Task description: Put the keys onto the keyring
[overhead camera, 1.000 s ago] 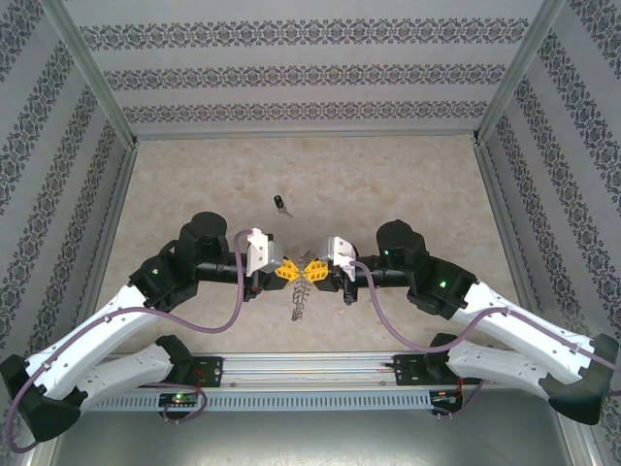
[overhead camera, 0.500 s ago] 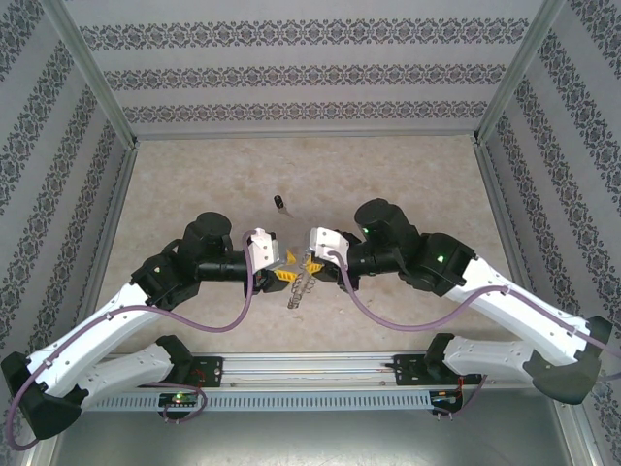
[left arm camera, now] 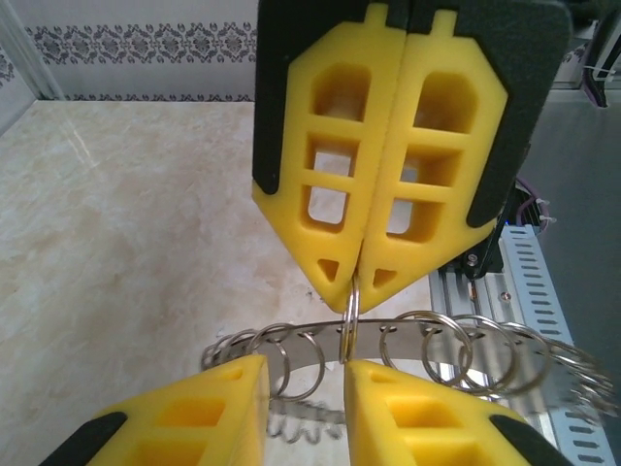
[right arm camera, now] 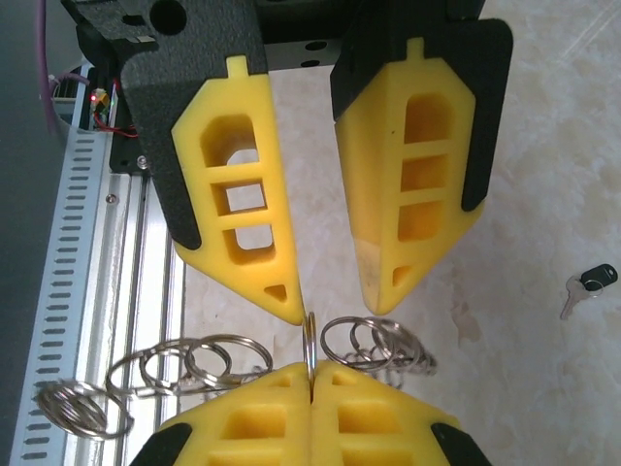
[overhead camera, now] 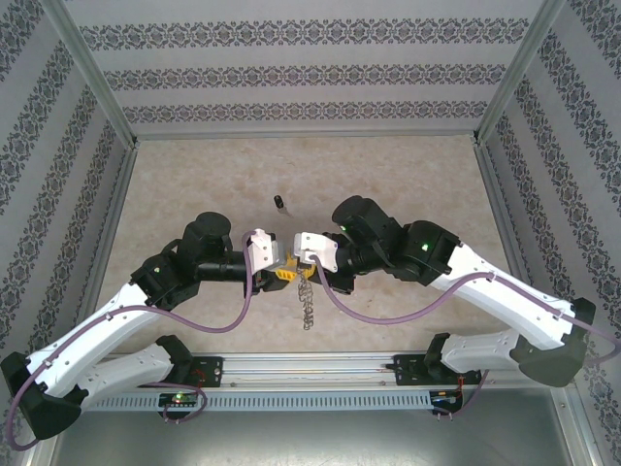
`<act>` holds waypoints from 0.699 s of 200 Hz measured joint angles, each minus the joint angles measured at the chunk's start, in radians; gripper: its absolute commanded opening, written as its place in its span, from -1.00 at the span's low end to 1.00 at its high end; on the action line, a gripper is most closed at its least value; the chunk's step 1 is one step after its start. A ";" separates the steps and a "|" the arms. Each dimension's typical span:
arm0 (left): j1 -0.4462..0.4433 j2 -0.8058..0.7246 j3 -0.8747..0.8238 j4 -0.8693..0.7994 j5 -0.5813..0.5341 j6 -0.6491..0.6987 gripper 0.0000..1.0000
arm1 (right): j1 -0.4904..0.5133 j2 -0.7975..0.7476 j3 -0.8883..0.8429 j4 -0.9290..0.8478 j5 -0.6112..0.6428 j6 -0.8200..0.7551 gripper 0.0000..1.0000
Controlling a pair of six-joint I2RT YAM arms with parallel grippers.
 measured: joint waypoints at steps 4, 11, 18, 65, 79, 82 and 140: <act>0.000 0.000 0.000 0.000 0.002 0.000 -0.48 | 0.000 0.001 0.000 0.000 0.002 0.000 -1.00; 0.000 0.000 0.000 -0.001 0.006 -0.001 -0.50 | 0.002 0.001 0.001 -0.001 0.004 0.000 -1.00; 0.000 0.000 0.000 -0.001 0.010 -0.001 -0.52 | 0.002 0.001 0.001 -0.001 0.007 0.000 -1.00; -0.006 -0.011 0.000 0.024 0.047 -0.005 -0.55 | 0.002 0.015 0.001 0.002 0.015 0.000 -1.00; -0.007 -0.011 0.000 0.034 0.047 -0.012 -0.61 | 0.006 0.020 0.001 0.003 0.017 0.000 -1.00; -0.007 -0.011 0.000 0.035 0.047 -0.012 -0.62 | 0.008 0.021 0.001 0.003 0.017 0.000 -1.00; -0.011 0.002 0.002 0.037 0.037 -0.013 -0.65 | 0.014 0.020 0.000 0.015 0.016 0.000 -1.00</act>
